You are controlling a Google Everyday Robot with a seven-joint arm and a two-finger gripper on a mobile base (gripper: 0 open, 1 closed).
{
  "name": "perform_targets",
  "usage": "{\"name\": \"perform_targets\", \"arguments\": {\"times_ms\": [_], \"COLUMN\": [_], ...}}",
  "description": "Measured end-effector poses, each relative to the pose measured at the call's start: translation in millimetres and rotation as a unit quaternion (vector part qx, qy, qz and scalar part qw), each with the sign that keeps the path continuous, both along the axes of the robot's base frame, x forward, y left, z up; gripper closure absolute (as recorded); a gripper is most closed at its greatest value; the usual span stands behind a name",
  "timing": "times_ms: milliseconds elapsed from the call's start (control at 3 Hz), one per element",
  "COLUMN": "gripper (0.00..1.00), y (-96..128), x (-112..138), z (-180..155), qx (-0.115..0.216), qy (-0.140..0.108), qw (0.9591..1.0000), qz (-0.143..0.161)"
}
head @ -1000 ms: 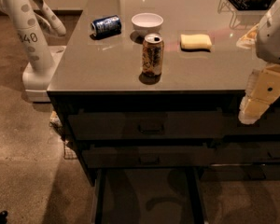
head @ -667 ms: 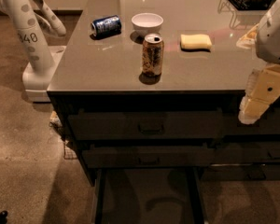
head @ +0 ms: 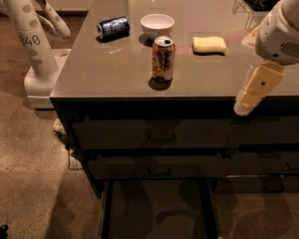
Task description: Place orange can into bottom drawer
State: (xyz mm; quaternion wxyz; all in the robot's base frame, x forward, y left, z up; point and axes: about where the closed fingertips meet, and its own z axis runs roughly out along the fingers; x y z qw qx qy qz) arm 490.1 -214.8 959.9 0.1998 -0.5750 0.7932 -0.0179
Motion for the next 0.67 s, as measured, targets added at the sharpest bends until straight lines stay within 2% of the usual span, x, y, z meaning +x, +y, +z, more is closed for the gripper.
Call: {"name": "perform_targets", "arguments": {"times_ms": [333,667], "gripper": [0.00,0.00], "y": [7.3,22.4], "x": [57.9,101.8], "z": [-18.0,-31.4], "qx": [0.057,0.114], "qy": [-0.027,-0.050], "qw": [0.9978,0.9915], "qz": [-0.020,-0.037]}}
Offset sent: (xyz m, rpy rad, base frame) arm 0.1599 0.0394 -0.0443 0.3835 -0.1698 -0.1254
